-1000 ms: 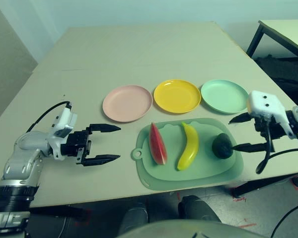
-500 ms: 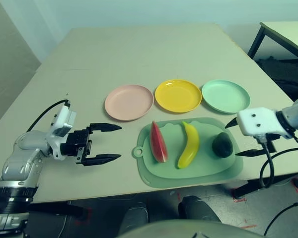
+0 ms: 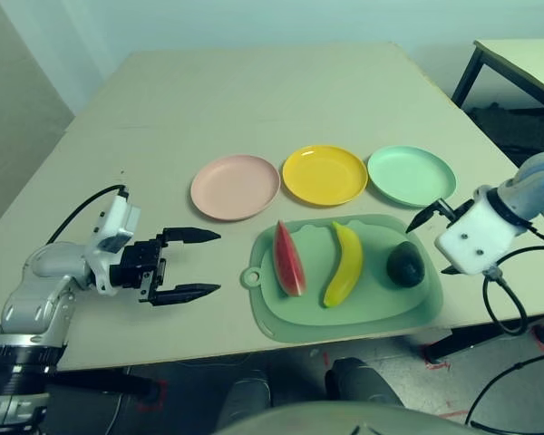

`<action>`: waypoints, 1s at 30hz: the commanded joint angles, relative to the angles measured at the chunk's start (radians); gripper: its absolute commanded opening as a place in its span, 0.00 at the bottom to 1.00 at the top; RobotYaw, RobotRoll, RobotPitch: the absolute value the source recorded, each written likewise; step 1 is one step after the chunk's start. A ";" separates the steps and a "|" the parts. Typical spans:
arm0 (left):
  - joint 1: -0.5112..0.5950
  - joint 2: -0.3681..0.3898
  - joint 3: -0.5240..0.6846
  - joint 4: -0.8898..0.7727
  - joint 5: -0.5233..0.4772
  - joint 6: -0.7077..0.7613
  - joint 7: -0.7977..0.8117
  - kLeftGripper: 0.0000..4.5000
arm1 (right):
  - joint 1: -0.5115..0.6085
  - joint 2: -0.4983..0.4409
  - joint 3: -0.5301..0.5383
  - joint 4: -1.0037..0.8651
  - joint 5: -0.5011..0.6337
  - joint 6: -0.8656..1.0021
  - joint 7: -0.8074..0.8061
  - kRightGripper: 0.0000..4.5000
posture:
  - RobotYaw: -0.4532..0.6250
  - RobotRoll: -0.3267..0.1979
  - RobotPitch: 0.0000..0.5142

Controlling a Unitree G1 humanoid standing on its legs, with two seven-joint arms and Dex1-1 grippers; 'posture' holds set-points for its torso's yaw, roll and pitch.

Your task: Place the fruits into color-matched plates.

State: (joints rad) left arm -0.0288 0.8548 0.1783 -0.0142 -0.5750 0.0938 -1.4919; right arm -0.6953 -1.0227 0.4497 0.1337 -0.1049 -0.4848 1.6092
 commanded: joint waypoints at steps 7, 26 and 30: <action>0.018 0.017 0.008 -0.037 0.008 0.013 0.012 0.99 | -0.002 -0.016 0.095 -0.022 0.045 0.006 0.005 1.00 | 0.38 0.62 0.07; 0.022 0.019 0.003 -0.041 0.013 0.006 0.024 0.99 | 0.018 0.022 0.137 -0.050 0.052 0.036 0.005 1.00 | 0.38 0.62 0.09; 0.022 0.019 0.004 -0.030 0.018 -0.001 0.025 0.99 | 0.006 0.048 0.146 -0.013 0.028 0.022 0.005 1.00 | 0.38 0.62 0.10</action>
State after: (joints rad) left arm -0.0079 0.8644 0.1792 -0.0431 -0.5722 0.1003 -1.4671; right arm -0.6840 -0.9797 0.5774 0.1113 -0.0609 -0.4540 1.6107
